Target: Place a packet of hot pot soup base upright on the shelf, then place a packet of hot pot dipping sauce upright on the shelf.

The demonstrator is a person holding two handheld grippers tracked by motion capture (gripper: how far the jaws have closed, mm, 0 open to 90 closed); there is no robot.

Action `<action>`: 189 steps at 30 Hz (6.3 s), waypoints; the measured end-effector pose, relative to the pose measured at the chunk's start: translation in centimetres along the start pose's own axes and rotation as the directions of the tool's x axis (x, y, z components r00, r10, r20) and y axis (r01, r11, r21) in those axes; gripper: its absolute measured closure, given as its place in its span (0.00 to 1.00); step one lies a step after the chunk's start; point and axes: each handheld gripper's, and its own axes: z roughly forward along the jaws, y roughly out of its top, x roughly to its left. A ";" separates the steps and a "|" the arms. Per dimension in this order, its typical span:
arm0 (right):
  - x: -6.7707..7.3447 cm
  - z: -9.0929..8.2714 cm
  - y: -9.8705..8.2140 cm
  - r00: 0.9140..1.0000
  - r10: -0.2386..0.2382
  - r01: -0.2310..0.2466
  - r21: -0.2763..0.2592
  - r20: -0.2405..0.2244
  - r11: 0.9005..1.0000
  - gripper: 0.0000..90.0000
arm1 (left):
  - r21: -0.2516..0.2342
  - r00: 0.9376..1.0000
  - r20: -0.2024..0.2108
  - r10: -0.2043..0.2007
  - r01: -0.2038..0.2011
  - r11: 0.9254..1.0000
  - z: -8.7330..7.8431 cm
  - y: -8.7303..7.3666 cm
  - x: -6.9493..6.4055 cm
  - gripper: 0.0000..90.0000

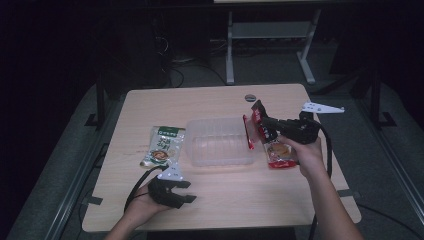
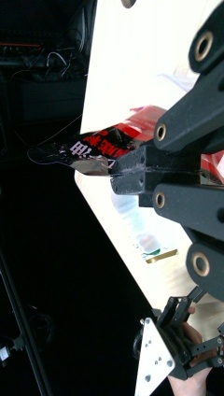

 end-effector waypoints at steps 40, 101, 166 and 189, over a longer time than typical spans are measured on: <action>-0.7 2.1 -1.8 0.997 -0.023 0.013 0.123 0.076 0.992 1.00 | 0.010 1.000 0.012 0.000 0.000 1.000 0.3 0.0 -0.2 0.50; 1.1 0.2 -2.7 0.960 -0.171 0.102 0.290 0.223 0.952 0.21 | 0.011 1.000 0.011 0.004 -0.004 1.000 0.0 -0.1 0.0 0.46; -4.7 0.9 -9.7 0.929 -0.247 0.022 0.627 0.275 0.779 1.00 | 0.014 0.999 -0.017 -0.033 0.034 0.999 -2.0 -2.5 0.6 0.39; 0.5 1.3 -10.9 0.963 -0.263 0.140 0.719 0.062 0.681 1.00 | 0.010 1.000 -0.017 -0.024 0.024 1.000 -1.9 -2.3 0.5 0.39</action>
